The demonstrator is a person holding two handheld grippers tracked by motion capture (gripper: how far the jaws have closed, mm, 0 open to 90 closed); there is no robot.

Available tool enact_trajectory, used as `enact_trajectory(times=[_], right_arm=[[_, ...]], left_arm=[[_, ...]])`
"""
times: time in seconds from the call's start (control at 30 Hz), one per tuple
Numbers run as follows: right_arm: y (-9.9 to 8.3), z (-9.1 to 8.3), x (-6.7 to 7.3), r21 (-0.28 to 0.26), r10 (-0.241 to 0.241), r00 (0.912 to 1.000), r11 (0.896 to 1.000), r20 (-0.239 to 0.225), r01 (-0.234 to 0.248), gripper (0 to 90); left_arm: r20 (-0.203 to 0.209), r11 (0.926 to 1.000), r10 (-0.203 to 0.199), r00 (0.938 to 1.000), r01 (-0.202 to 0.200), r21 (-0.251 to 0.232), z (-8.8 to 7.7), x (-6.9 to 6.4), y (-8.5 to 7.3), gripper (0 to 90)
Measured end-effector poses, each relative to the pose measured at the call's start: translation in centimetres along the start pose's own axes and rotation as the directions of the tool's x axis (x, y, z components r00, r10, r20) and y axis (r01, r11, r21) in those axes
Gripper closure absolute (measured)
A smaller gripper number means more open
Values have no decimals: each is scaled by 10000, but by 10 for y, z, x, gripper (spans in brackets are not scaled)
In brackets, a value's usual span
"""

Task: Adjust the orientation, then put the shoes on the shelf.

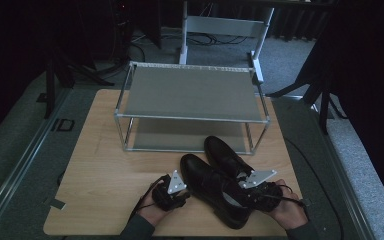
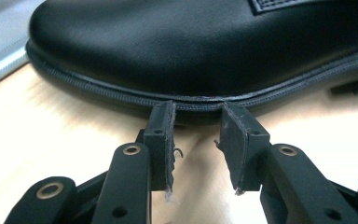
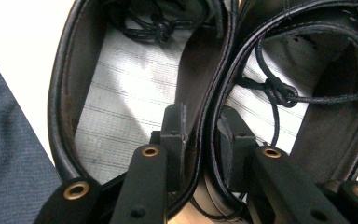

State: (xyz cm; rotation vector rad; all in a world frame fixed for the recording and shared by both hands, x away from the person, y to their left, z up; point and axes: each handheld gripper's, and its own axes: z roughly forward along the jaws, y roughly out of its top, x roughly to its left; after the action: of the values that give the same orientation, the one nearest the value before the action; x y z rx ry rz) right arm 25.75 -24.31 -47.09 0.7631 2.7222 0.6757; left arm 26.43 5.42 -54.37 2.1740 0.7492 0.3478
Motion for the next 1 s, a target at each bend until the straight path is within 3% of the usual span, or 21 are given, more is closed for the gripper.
enact_trajectory(times=[0.1, 0.2, 0.37, 0.5, 0.63, 0.7, 0.87, 0.93, 1.0], right_arm=[[0, 0, 3, 39, 234, 9997, 9997, 112, -235, 728], [1, 0, 5, 111, 381, 9990, 9992, 241, -384, 717], [4, 0, 7, 358, 1143, 9925, 9926, 435, -1158, 689], [6, 1, 8, 529, 1912, 9804, 9797, 470, -1936, 664], [8, 6, 5, 843, 2686, 9632, 9596, 87, -2684, 643], [10, 11, 5, 1157, 3050, 9522, 9455, 134, -3045, 664], [9, 11, 5, 1041, 3484, 9367, 9309, 356, -3502, 745], [6, 10, 5, 916, 3773, 9253, 9208, 381, -3792, 767], [4, 10, 4, 740, 3930, 9188, 9158, 376, -3948, 780]], left_arm=[[134, 9996, -231, 9996, 233, -165, 7, 8, 2, 650], [11, 9994, -288, 9996, 288, -211, 12, 11, 7, 652], [-160, 9995, -284, 9995, 282, -110, 23, 14, 15, 665], [-191, 9992, -385, 9991, 384, -71, 27, 16, 15, 665], [-309, 9987, -513, 9982, 511, -56, 30, 15, 14, 669], [-381, 9982, -596, 9975, 593, -83, 30, 14, 15, 677], [-599, 9970, -771, 9952, 765, -125, 27, 8, 14, 689], [-352, 9943, -1058, 9938, 1054, -140, 24, 5, 13, 653], [-122, 9959, -905, 9958, 904, -87, 21, -4, 11, 623]])
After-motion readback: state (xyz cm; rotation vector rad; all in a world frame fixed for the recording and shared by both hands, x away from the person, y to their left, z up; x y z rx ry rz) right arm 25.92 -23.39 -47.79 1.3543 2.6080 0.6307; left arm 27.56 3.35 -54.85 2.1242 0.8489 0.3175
